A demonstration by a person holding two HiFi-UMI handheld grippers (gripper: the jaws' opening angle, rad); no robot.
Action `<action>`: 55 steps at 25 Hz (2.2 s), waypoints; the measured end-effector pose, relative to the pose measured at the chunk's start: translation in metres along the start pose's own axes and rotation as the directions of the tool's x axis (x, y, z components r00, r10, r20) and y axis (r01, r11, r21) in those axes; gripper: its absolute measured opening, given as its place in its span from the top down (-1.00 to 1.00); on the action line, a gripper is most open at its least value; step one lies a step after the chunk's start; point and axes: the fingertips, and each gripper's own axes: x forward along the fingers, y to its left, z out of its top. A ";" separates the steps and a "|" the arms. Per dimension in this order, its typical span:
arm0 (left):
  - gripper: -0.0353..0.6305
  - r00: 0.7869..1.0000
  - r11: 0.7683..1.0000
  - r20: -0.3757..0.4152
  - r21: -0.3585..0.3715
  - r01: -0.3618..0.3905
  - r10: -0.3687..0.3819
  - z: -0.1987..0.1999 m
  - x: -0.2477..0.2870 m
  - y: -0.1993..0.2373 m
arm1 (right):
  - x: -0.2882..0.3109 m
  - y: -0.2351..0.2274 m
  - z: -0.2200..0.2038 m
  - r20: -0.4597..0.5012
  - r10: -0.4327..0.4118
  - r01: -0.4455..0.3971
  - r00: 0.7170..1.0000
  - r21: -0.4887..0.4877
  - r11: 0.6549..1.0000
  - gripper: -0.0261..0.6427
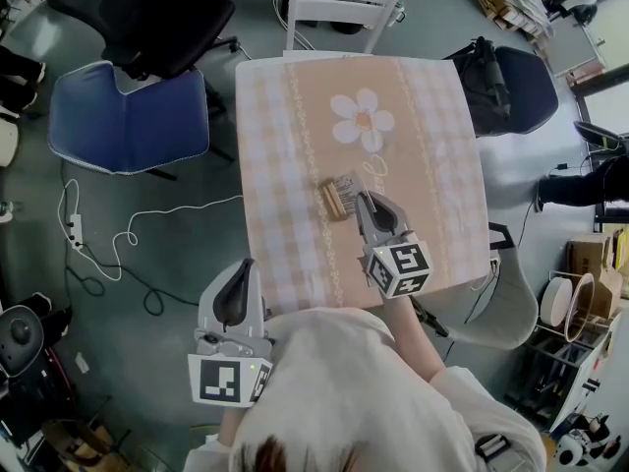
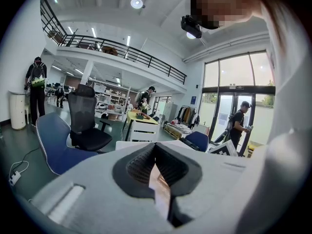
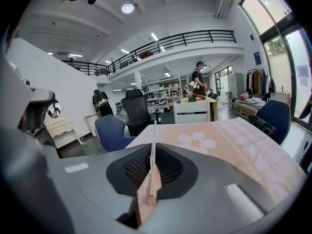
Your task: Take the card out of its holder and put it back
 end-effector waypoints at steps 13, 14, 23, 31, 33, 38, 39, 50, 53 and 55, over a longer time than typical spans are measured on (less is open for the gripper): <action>0.89 1.000 1.000 0.009 0.003 -0.006 0.006 0.001 -0.001 0.001 | 0.013 0.003 -0.023 -0.056 0.012 -0.013 0.998 -0.013 1.000 0.88; 0.89 1.000 1.000 0.007 0.003 -0.005 0.005 0.000 -0.001 0.001 | 0.013 0.003 -0.024 -0.059 0.013 -0.014 0.998 -0.015 1.000 0.88; 0.89 1.000 1.000 0.001 0.000 -0.010 0.010 -0.001 0.000 0.002 | 0.017 0.004 -0.031 -0.077 0.020 -0.021 0.997 -0.018 1.000 0.88; 0.89 1.000 1.000 0.003 -0.003 -0.011 0.011 -0.001 0.002 0.002 | 0.018 0.003 -0.031 -0.071 0.023 -0.025 0.997 -0.026 0.999 0.88; 0.89 1.000 1.000 0.004 -0.003 -0.008 0.008 -0.001 0.002 0.002 | 0.019 0.003 -0.031 -0.067 0.027 -0.030 0.997 -0.031 0.999 0.88; 0.89 1.000 1.000 0.006 -0.003 -0.002 0.002 -0.001 0.002 -0.001 | 0.020 0.003 -0.037 -0.080 0.033 -0.036 0.996 -0.040 0.999 0.88; 0.89 1.000 1.000 0.007 -0.003 -0.002 0.002 -0.001 0.002 0.000 | 0.020 0.002 -0.038 -0.078 0.033 -0.036 0.996 -0.042 0.998 0.88; 0.89 1.000 1.000 0.017 -0.001 0.000 0.000 0.002 -0.001 -0.001 | 0.021 0.002 -0.036 -0.053 0.031 -0.033 0.998 -0.028 0.999 0.88; 0.89 1.000 1.000 0.022 -0.001 0.001 -0.001 0.002 -0.001 -0.001 | 0.021 0.002 -0.037 -0.053 0.034 -0.035 0.998 -0.024 0.999 0.88; 0.89 1.000 1.000 0.020 -0.001 0.002 -0.002 0.002 -0.002 -0.001 | 0.020 0.003 -0.037 -0.054 0.042 -0.043 0.998 -0.016 0.999 0.88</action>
